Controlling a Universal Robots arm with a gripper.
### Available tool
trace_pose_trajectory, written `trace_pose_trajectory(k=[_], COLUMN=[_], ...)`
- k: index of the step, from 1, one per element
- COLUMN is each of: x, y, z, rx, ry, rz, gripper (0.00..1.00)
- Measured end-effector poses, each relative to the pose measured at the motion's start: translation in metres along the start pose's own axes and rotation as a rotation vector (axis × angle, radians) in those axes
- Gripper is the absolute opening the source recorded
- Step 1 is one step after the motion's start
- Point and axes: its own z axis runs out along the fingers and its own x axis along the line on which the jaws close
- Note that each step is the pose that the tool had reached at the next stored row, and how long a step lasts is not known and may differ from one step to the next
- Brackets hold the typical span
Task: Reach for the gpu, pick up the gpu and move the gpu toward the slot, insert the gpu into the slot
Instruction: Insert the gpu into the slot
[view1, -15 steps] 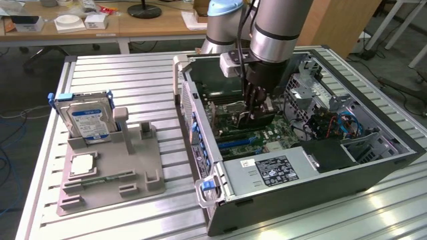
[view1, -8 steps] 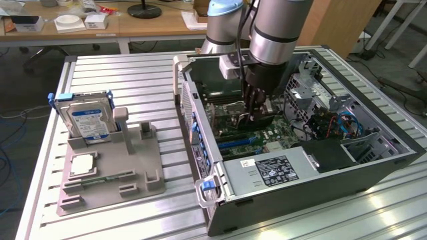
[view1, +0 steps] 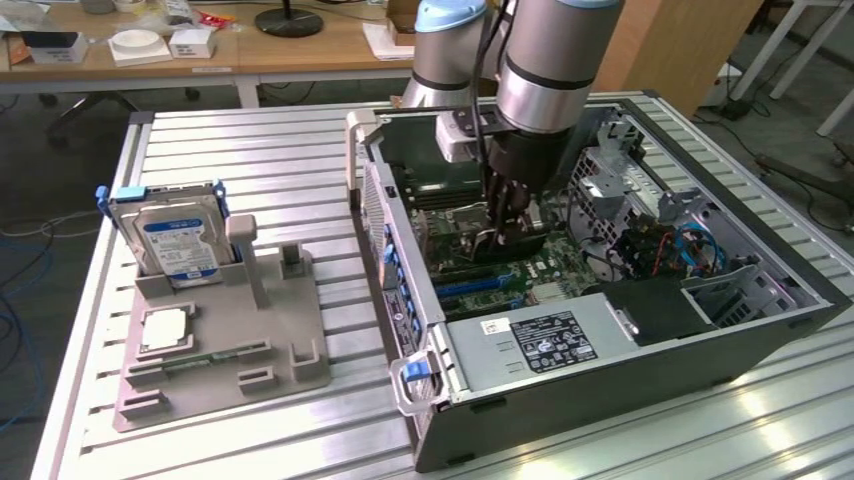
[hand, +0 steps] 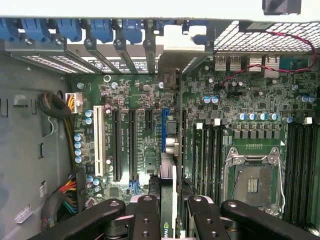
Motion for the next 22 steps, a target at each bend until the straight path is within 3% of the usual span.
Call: trace_pose_trajectory(k=[5,22], x=[0.000,0.003], y=[0.0019,0.0049], z=[0.0090,0.0143], rx=[-0.0001,-0.0001], ry=[0.0000,0.0000], rz=[0.000,0.000], gripper=[0.26,0.26])
